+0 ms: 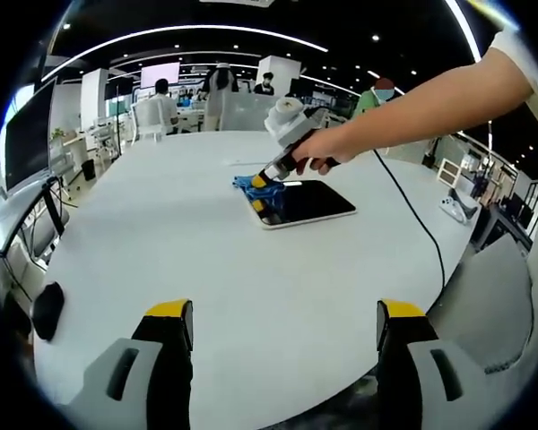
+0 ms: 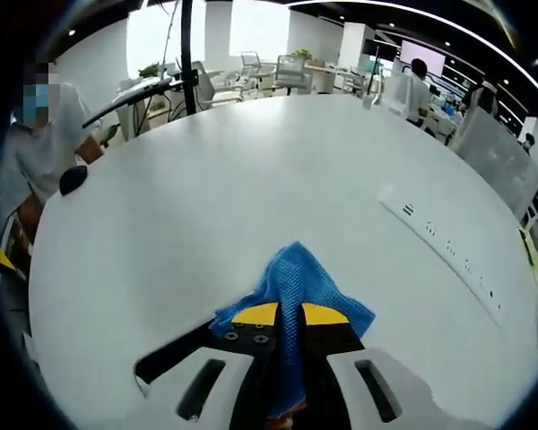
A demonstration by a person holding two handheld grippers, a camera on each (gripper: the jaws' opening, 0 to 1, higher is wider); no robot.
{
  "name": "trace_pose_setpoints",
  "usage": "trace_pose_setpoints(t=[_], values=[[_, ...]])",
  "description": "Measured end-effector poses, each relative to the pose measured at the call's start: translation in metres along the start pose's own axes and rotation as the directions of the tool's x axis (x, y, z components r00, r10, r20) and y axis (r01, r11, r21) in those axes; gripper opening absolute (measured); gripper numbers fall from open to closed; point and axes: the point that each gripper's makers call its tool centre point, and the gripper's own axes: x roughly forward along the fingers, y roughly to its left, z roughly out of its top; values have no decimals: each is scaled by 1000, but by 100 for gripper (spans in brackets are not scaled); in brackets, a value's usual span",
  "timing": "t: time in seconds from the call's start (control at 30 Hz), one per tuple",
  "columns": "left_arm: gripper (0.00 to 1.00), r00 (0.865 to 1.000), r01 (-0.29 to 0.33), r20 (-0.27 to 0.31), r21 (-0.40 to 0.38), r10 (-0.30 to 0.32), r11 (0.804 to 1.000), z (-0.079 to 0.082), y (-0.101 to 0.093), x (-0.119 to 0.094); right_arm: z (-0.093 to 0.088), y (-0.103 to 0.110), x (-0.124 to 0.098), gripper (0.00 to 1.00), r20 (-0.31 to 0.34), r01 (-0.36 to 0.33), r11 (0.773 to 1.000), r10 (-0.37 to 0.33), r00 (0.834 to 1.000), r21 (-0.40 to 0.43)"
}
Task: Wipe the mirror surface with the cleaning cloth until all visible marks leave the cleaned area.
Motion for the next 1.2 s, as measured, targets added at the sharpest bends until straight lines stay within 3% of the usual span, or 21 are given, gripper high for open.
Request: trace_pose_setpoints(t=[0.67, 0.7, 0.73, 0.77, 0.83, 0.9, 1.2], values=[[85, 1000, 1, 5, 2, -1, 1000, 1, 0, 1, -5, 9, -3, 3, -1, -24, 999, 24, 1000, 30], [85, 1000, 2, 5, 5, -2, 1000, 1, 0, 1, -2, 11, -5, 3, 11, 18, 998, -19, 1000, 55], [85, 1000, 4, 4, 7, -4, 1000, 1, -1, 1, -2, 17, -6, 3, 10, 8, 999, -8, 1000, 49], [85, 1000, 4, 4, 7, -4, 1000, 1, -1, 1, 6, 13, -7, 3, 51, 26, 1000, -26, 998, 9], [85, 1000, 3, 6, 8, -3, 1000, 3, -2, 1, 0, 24, -7, 3, 34, -19, 999, 18, 999, 39], [85, 1000, 3, 5, 9, -3, 1000, 3, -2, 1, -6, 23, -9, 3, 10, -9, 999, 9, 1000, 49], [85, 1000, 6, 2, 13, -6, 1000, 4, -4, 2, -9, 32, -11, 3, 9, -30, 999, 30, 1000, 38]])
